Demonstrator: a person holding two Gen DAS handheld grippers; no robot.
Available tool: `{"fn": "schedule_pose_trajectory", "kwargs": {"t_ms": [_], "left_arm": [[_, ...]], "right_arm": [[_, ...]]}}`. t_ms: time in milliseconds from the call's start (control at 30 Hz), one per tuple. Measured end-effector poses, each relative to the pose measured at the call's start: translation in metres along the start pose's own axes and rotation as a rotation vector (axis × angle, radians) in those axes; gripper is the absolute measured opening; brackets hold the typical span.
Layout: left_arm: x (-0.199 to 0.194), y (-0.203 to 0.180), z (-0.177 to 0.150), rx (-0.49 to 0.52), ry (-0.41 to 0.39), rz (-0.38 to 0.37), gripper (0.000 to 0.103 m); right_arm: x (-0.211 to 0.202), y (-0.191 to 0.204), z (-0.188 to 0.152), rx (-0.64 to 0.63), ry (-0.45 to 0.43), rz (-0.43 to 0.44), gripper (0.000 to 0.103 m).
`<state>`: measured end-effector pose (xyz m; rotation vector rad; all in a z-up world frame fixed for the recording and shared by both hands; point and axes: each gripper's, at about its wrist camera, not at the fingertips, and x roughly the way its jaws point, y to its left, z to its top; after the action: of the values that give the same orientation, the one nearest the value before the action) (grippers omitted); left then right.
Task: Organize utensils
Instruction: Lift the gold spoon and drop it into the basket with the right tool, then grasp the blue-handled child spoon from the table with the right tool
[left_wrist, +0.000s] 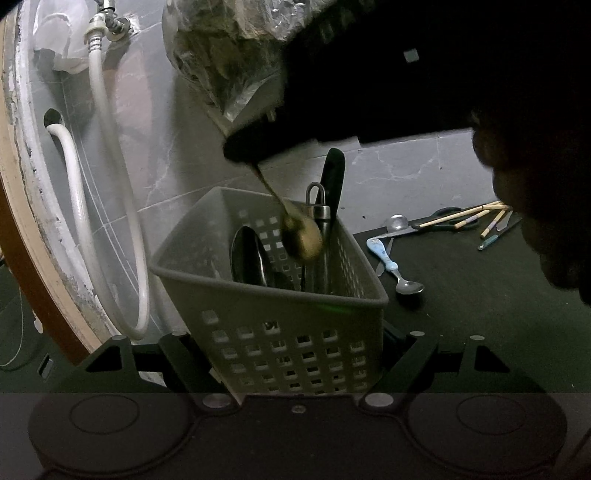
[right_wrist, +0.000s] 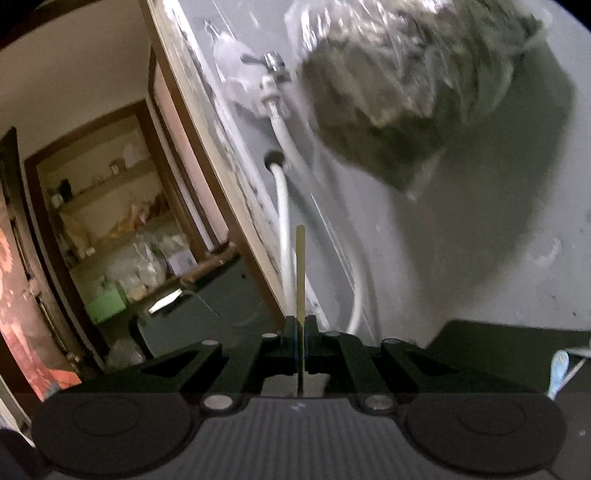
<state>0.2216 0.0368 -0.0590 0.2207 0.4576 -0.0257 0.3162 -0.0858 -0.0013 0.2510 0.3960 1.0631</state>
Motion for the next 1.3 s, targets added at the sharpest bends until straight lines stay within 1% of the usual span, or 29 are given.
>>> {"fn": "schedule_pose_trajectory", "kwargs": {"t_ms": [200, 267, 300, 400, 433, 500, 567, 633, 667, 700, 733, 767, 800, 833, 867, 933, 1067, 1167, 1267, 1300], "left_arm": [[0.001, 0.000, 0.000, 0.000, -0.001, 0.000, 0.082], [0.001, 0.000, 0.000, 0.000, -0.001, 0.000, 0.082], [0.002, 0.000, 0.001, 0.000, -0.001, 0.000, 0.082], [0.002, 0.000, 0.001, 0.000, -0.001, -0.001, 0.082], [0.002, -0.001, 0.001, 0.001, 0.000, -0.001, 0.082], [0.003, -0.001, 0.002, 0.000, 0.000, -0.002, 0.082], [0.003, -0.002, 0.002, 0.000, -0.001, -0.003, 0.082], [0.003, -0.002, 0.002, 0.001, -0.001, -0.003, 0.082], [0.003, -0.002, 0.002, 0.000, -0.001, -0.003, 0.082], [0.003, -0.002, 0.002, 0.000, -0.001, -0.003, 0.082], [0.003, -0.002, 0.002, -0.001, -0.001, -0.003, 0.082], [0.003, -0.002, 0.002, -0.001, 0.000, -0.004, 0.082], [0.003, -0.002, 0.002, -0.001, 0.001, -0.003, 0.082], [0.003, -0.001, 0.002, -0.003, 0.003, -0.003, 0.082], [0.003, -0.001, 0.002, -0.005, 0.005, -0.001, 0.082], [0.002, 0.000, 0.002, -0.006, 0.006, 0.002, 0.082], [0.002, 0.001, 0.002, -0.010, 0.010, 0.009, 0.082], [0.002, 0.003, 0.002, -0.010, 0.013, 0.013, 0.082], [0.003, 0.005, 0.002, -0.012, 0.015, 0.015, 0.082], [0.003, 0.005, 0.002, -0.012, 0.016, 0.016, 0.082]], "right_arm": [[-0.001, 0.005, -0.016, -0.027, 0.040, -0.034, 0.004], [-0.006, 0.008, -0.019, -0.052, 0.057, -0.042, 0.006], [-0.007, 0.010, -0.020, -0.063, 0.062, -0.045, 0.009], [-0.014, 0.014, -0.021, -0.088, 0.066, -0.046, 0.010], [-0.016, 0.016, -0.021, -0.096, 0.068, -0.047, 0.016], [-0.019, 0.018, -0.020, -0.103, 0.066, -0.043, 0.024], [-0.027, 0.022, -0.017, -0.119, 0.044, -0.037, 0.032], [-0.036, 0.026, -0.011, -0.133, 0.010, -0.040, 0.047], [-0.041, 0.026, -0.007, -0.137, -0.010, -0.046, 0.050], [-0.045, 0.026, -0.003, -0.136, -0.029, -0.056, 0.057], [-0.050, 0.025, 0.001, -0.134, -0.049, -0.072, 0.067], [-0.055, 0.023, 0.004, -0.130, -0.066, -0.091, 0.073], [-0.060, 0.020, 0.006, -0.124, -0.081, -0.113, 0.089], [-0.065, 0.016, 0.008, -0.119, -0.097, -0.140, 0.101], [-0.070, 0.011, 0.009, -0.116, -0.111, -0.171, 0.103], [-0.075, -0.003, 0.008, -0.094, -0.106, -0.238, 0.103], [-0.081, -0.040, -0.003, 0.013, -0.046, -0.393, 0.103], [-0.078, -0.063, -0.019, 0.088, 0.059, -0.521, 0.103], [-0.065, -0.087, -0.038, 0.155, 0.203, -0.627, 0.103], [-0.060, -0.095, -0.045, 0.169, 0.253, -0.650, 0.103]]}}
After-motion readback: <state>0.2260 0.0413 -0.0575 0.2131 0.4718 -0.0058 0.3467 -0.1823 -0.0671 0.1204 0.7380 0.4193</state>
